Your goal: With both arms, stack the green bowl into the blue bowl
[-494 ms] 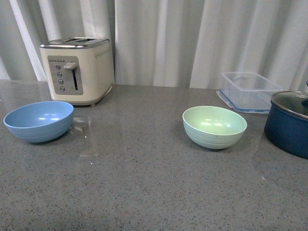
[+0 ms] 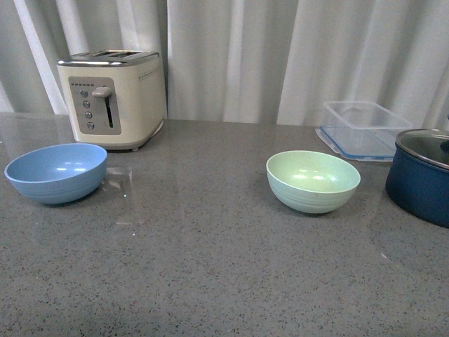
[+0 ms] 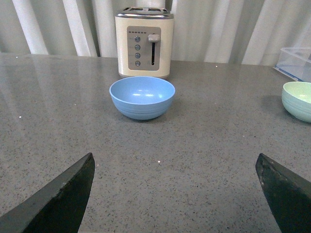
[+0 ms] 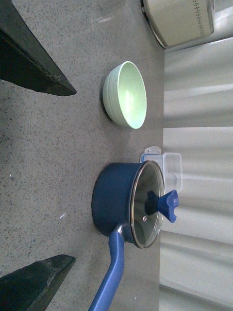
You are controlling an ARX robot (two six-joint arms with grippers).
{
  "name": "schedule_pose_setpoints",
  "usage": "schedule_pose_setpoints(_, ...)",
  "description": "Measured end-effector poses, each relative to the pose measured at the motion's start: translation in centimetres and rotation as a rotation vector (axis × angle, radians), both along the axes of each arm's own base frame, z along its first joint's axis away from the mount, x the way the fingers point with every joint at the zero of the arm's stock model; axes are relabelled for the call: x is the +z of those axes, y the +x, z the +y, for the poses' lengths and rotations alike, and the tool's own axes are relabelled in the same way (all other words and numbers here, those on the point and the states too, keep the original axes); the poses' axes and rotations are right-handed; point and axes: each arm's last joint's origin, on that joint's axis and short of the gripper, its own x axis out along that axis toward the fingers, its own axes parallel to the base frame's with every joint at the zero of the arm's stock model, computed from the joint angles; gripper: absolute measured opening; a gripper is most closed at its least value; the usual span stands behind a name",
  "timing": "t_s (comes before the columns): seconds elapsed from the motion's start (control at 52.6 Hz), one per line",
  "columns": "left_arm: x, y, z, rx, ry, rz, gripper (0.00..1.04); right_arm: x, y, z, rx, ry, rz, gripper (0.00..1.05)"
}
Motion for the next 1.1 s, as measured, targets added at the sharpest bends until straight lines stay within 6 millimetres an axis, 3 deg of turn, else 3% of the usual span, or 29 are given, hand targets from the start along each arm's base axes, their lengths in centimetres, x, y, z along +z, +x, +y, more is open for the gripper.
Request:
schedule_pose_setpoints(0.114,0.0,0.0,0.0,0.012,0.003,0.003,0.98,0.0,0.0,0.0,0.000,0.000,0.000,0.95)
schedule_pose_setpoints(0.19,-0.4,0.5,0.3,0.259,0.027,0.101,0.98,0.0,0.0,0.0,-0.001,0.000,0.000,0.95)
schedule_pose_setpoints(0.247,-0.2,0.9,0.3,0.293,0.035,0.125,0.98,0.0,0.0,0.0,0.000,0.000,-0.001,0.95)
schedule_pose_setpoints(0.418,3.8,2.8,0.8,0.265,-0.005,0.092,0.98,0.0,0.0,0.0,0.000,0.000,-0.001,0.95)
schedule_pose_setpoints(0.589,9.7,6.8,2.4,0.277,-0.134,0.072,0.98,0.0,0.0,0.0,0.000,0.000,-0.001,0.95)
schedule_pose_setpoints(0.684,11.4,8.6,3.0,0.280,-0.193,0.096,0.98,0.0,0.0,0.0,0.000,0.000,-0.001,0.95)
schedule_pose_setpoints(0.836,12.9,11.4,3.9,0.276,-0.268,0.159,0.98,0.0,0.0,0.0,0.000,0.000,-0.001,0.95)
schedule_pose_setpoints(1.102,12.6,17.0,6.3,0.286,-0.387,0.315,0.98,0.0,0.0,0.0,0.000,0.000,0.000,0.95)
